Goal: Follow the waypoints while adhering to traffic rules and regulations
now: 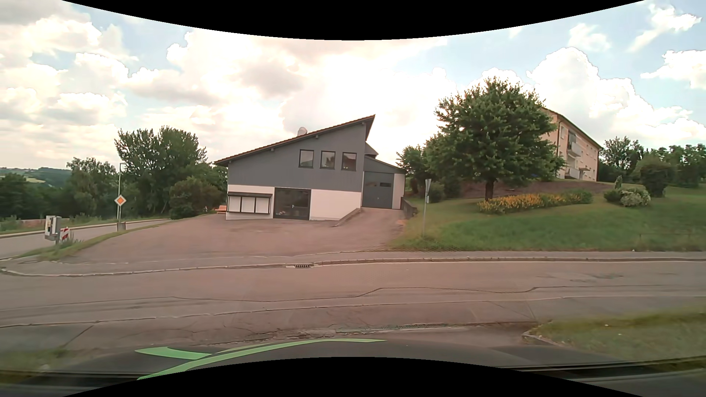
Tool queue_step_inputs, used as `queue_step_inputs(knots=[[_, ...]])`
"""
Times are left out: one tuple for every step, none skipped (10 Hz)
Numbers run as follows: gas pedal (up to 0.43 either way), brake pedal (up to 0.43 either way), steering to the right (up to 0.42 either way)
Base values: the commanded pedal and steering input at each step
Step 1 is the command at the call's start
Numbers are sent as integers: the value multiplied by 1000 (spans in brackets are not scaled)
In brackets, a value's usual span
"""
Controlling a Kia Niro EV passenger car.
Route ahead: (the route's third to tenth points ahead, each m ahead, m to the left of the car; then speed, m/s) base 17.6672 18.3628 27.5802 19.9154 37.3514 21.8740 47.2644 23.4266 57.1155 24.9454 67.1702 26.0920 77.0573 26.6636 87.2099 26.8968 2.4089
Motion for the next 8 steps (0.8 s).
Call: queue_step_inputs(knots=[[0,244,-81],[0,256,-82],[0,262,-82],[0,262,-81],[0,268,-78],[0,268,-76],[0,268,-78],[0,274,-78]])
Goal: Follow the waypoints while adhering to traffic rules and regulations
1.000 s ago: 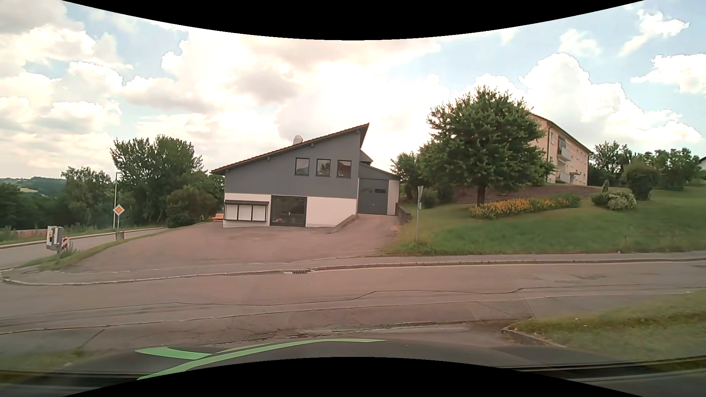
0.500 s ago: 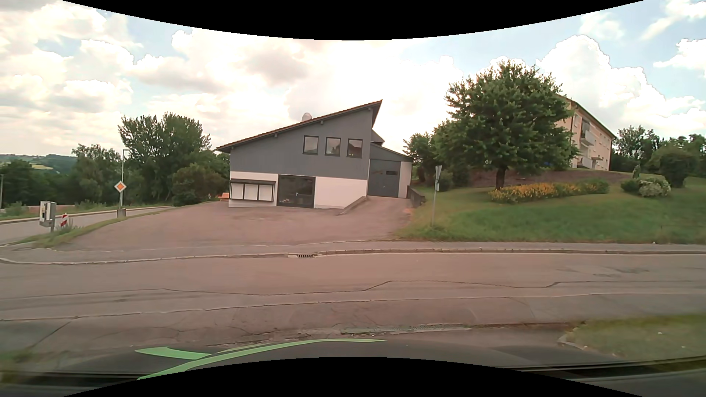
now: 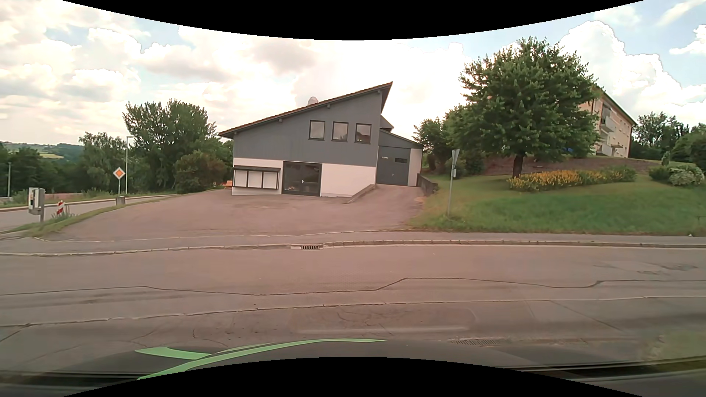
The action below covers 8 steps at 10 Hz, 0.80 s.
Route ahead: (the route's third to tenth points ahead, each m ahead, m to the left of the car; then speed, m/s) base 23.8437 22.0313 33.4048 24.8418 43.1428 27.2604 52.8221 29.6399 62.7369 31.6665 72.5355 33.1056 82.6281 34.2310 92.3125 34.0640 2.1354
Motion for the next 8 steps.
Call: queue_step_inputs(knots=[[0,274,-78],[0,274,-70],[0,274,-63],[0,274,-63],[0,280,-64],[0,287,-64],[0,299,-64],[0,311,-64]])
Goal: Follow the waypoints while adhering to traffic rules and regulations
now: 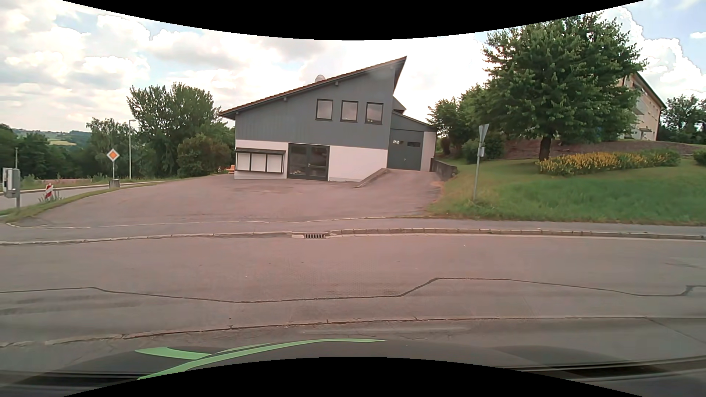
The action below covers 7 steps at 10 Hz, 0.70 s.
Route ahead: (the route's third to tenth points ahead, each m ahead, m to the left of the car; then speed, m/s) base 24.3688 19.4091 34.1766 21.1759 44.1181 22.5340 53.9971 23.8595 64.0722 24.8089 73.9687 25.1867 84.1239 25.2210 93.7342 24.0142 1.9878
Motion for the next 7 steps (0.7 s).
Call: queue_step_inputs(knots=[[0,311,-64],[0,317,-64],[0,317,-64],[0,311,-64],[0,305,-64],[0,299,-68],[0,299,-76]])
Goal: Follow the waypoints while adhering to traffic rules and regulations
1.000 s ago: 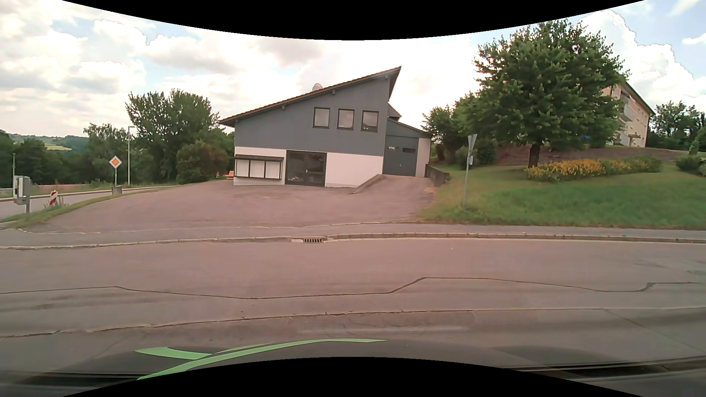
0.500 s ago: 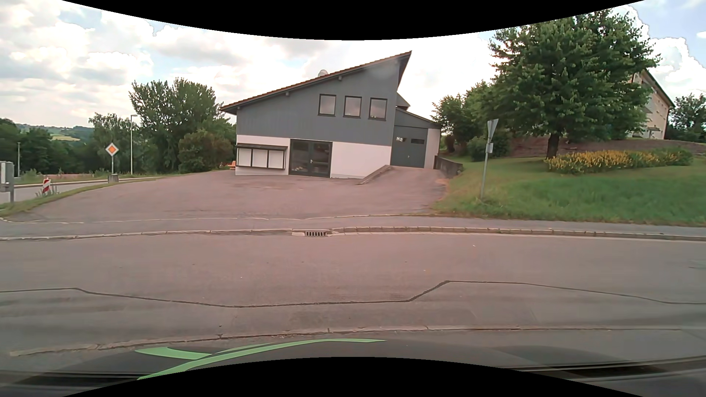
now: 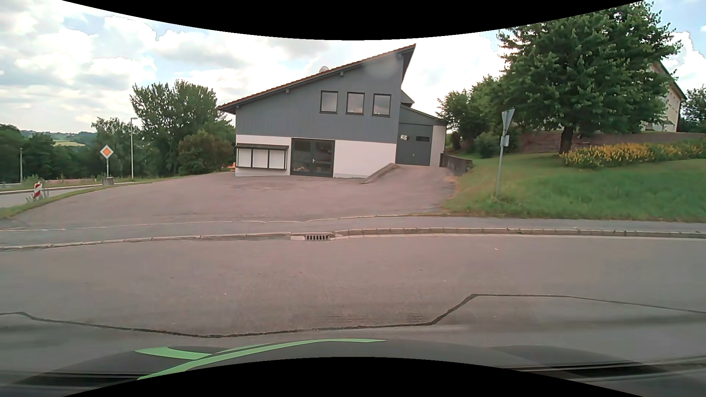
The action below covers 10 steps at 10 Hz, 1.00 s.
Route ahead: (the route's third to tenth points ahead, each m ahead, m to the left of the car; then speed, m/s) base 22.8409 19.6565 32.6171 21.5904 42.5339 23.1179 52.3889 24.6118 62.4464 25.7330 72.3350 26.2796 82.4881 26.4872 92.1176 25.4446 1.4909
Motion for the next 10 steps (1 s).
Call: queue_step_inputs(knots=[[0,299,-95],[0,293,-121],[0,280,-150],[0,250,-189],[0,238,-224],[0,232,-265],[0,232,-300],[0,213,-363],[0,195,-436],[0,171,-505]])
